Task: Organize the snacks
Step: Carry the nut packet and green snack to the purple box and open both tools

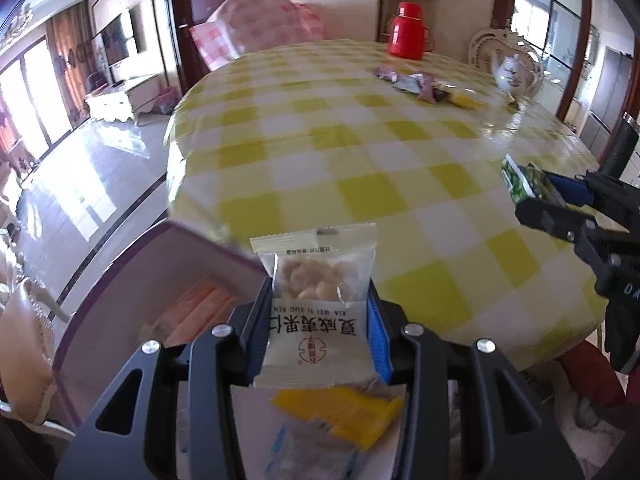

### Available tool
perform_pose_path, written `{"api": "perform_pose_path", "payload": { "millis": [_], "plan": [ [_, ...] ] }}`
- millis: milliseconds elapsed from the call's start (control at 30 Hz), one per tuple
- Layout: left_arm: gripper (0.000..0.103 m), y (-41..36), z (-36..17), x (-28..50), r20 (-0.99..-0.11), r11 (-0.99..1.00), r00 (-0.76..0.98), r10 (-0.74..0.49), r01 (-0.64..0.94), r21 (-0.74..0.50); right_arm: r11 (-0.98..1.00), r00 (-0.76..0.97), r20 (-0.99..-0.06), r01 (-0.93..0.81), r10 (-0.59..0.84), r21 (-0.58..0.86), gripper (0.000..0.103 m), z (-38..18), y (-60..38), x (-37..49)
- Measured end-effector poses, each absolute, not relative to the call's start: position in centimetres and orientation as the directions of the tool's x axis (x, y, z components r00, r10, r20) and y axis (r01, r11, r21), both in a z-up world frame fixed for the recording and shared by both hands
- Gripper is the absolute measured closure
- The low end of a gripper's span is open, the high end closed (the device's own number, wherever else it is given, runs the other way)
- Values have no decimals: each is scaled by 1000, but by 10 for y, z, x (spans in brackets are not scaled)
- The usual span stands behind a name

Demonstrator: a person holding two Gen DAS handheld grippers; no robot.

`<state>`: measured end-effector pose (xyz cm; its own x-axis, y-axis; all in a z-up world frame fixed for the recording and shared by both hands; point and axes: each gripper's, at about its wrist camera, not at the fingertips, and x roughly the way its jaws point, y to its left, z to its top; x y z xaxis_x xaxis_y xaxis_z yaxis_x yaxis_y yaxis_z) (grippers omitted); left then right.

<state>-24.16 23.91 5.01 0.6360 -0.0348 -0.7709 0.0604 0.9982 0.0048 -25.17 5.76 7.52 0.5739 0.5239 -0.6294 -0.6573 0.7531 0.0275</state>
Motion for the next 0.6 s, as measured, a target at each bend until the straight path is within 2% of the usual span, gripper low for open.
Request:
{"api": "perform_pose_path", "payload": {
  "millis": [600],
  "plan": [
    [61,315,23,-276,-820,998,571,44,-65,9,534,408,-708,-844,576,-51,61,42,159,-305]
  ]
}}
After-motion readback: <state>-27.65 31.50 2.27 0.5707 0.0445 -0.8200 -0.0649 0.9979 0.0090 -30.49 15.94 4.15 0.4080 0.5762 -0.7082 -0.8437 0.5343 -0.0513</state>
